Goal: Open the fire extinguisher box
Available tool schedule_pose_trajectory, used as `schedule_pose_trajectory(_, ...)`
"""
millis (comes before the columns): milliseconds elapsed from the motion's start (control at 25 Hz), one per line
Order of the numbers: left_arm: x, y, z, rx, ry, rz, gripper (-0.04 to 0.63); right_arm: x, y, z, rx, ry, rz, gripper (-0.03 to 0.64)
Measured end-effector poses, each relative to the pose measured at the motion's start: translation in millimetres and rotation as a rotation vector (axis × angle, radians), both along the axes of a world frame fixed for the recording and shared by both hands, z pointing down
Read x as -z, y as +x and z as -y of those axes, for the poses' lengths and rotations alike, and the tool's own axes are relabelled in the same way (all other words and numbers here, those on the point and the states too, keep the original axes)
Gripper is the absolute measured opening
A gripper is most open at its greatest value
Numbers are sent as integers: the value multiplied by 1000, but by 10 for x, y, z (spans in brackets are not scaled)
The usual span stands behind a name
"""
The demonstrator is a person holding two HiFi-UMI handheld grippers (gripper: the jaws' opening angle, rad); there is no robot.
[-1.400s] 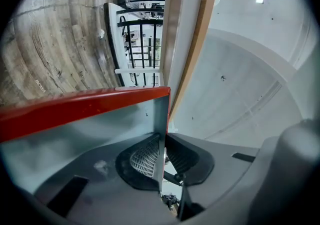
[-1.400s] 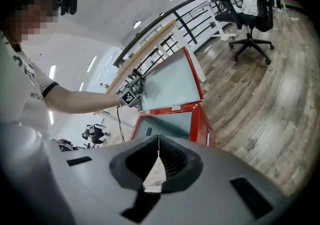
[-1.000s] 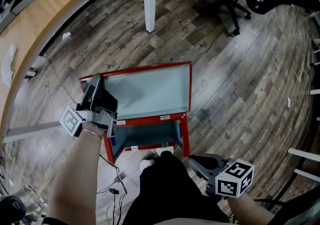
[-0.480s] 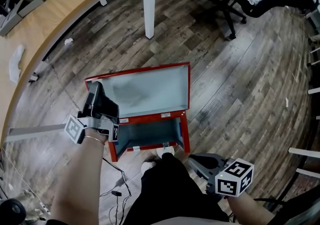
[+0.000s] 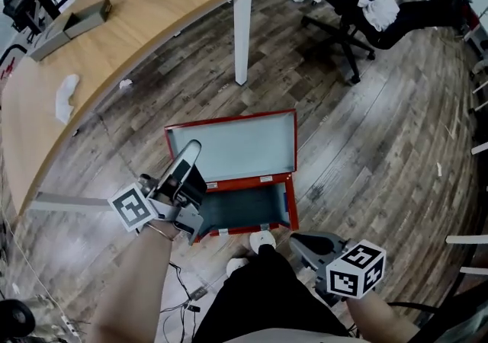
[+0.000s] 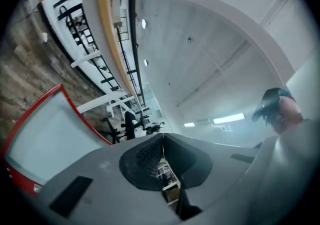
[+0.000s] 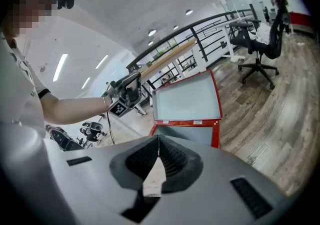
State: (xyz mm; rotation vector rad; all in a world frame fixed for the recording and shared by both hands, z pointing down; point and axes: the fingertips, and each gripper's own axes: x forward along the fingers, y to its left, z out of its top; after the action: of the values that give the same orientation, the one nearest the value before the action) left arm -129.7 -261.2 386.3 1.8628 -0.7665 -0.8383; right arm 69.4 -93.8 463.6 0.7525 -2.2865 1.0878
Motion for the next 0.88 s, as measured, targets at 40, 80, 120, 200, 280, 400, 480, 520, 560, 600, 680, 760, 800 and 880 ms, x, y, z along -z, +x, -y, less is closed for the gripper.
schedule_pose_trajectory(40, 139, 30, -67, -12, 24, 32, 9, 76, -26, -13, 4, 15, 0, 11)
schedule_pose_trajectory(80, 270, 53, -130, -21, 47, 64, 6, 149, -55, -23, 10, 32, -3, 11)
schedule_pose_trajectory(120, 388, 65, -186, -25, 69, 96, 5, 219, -86, -24, 18, 52, -7, 10)
schedule_pose_trajectory(200, 591, 52, -286, -16, 110, 186, 5, 359, -162, -1, 34, 99, -16, 11)
schedule_pose_trajectory(280, 774, 30, -399, 8, 162, 323, 5, 511, -250, 22, 50, 157, -33, 11)
schedule_pose_trajectory(400, 1015, 61, -615, 40, 260, 574, 5, 746, -372, 27, 84, 263, -84, 11)
schedule_pose_trajectory(480, 1190, 61, -765, 63, 319, 679, 5, 914, -461, 28, 90, 313, -96, 11)
schedule_pose_trajectory(520, 1287, 43, -833, 79, 341, 703, 5, 1008, -511, 27, 86, 332, -91, 11)
schedule_pose_trajectory(560, 1381, 22, -898, 98, 358, 717, 5, 1106, -562, 18, 80, 348, -83, 11)
schedule_pose_trajectory(600, 1470, 6, -960, 113, 372, 728, 5, 1205, -612, 0, 76, 364, -76, 10)
schedule_pose_trajectory(680, 1641, 4, -1075, 125, 404, 748, 5, 1395, -709, -43, 76, 399, -68, 11)
schedule_pose_trajectory(760, 1817, 17, -1185, 123, 443, 769, 5, 1577, -791, -82, 77, 436, -64, 11)
schedule_pose_trajectory(800, 1912, 16, -1240, 126, 464, 784, 5, 1667, -821, -96, 76, 454, -62, 11)
schedule_pose_trajectory(880, 2105, -22, -1331, 151, 499, 823, 5, 1844, -861, -104, 69, 494, -59, 11)
